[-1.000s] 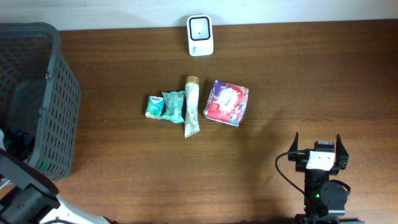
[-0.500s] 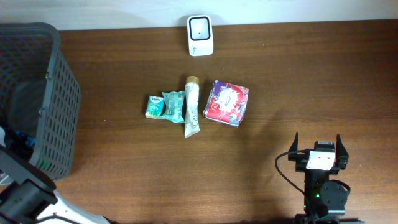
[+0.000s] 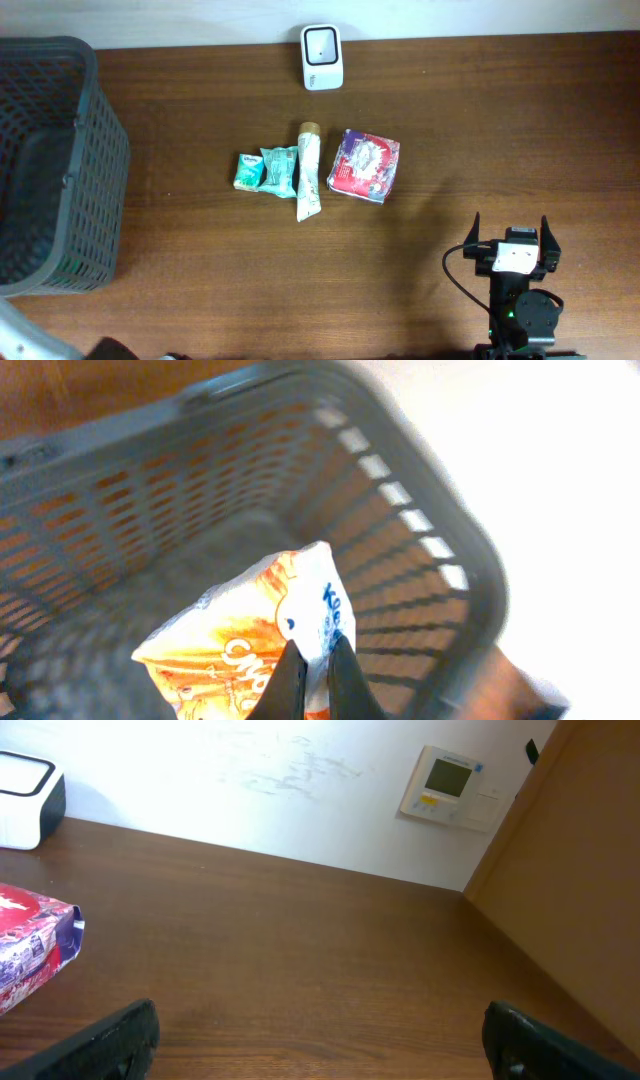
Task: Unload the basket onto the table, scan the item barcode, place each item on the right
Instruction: 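Place the orange Kleenex pack on the table above the teal pack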
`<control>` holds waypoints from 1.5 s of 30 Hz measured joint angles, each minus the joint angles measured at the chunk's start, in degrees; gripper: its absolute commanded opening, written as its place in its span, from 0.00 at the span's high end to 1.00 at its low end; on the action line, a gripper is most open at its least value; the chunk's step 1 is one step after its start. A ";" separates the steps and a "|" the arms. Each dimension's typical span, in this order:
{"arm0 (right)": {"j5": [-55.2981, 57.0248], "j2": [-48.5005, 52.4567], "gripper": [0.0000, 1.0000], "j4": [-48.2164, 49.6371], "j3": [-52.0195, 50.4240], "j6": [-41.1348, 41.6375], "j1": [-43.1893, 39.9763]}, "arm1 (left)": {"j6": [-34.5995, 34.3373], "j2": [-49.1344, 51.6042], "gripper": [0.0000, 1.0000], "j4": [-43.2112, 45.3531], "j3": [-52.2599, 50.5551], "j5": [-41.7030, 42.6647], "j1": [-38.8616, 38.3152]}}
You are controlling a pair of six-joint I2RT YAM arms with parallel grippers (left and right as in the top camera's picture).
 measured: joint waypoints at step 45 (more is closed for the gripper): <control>0.02 0.00 0.02 0.00 0.00 0.02 0.00 | 11.63 41.31 0.36 -0.28 6.40 -20.94 -60.46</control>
